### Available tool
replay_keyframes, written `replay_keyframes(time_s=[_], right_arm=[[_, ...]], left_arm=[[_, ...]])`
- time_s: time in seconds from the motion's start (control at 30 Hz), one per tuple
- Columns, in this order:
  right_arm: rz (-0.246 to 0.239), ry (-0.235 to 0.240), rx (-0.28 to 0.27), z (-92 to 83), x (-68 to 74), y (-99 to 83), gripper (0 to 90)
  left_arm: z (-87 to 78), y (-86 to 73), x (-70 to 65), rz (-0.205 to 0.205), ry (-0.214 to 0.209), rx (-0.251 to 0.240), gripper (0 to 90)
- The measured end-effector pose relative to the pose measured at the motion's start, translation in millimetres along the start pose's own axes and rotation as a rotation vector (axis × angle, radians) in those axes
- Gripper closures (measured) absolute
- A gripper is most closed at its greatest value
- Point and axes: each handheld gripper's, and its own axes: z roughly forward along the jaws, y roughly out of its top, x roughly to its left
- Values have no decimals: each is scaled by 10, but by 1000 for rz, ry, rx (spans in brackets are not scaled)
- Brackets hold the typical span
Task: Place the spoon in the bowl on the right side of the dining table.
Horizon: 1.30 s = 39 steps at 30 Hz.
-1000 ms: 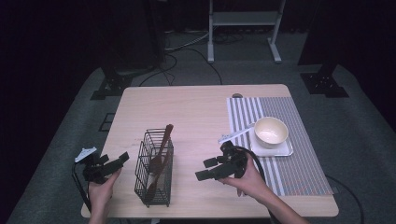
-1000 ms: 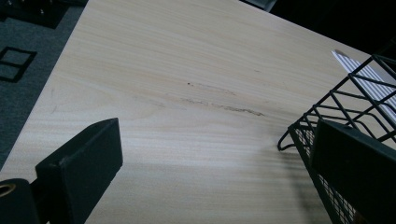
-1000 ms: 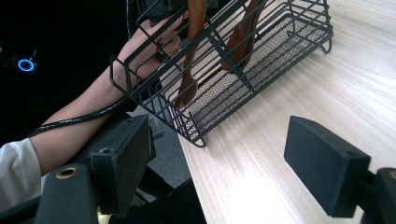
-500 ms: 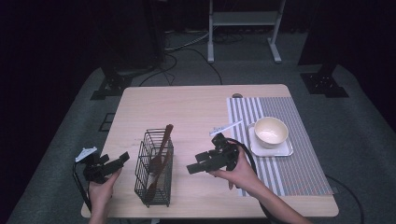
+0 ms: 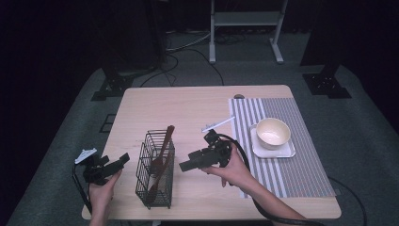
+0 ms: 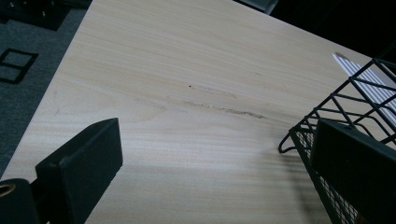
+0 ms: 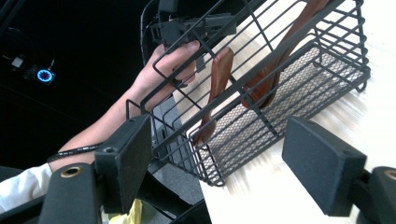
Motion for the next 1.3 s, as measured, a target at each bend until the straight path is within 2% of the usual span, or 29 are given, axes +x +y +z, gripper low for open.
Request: replay_keyframes(time_s=[0.53,0.8,1.0,1.3], right_arm=[[30,42,11,168,-9,127,256],[46,62,15,233,-9,173,326],[50,53,22,297,11,241,411],[48,11,47,404,25,302,581]], left_arm=[[-11,3,12,-9,3,-6,17],[-14,3,16,-8,9,-9,17],[-15,4,19,-13,9,-12,17],[-27,8,30,-17,17,-19,17]])
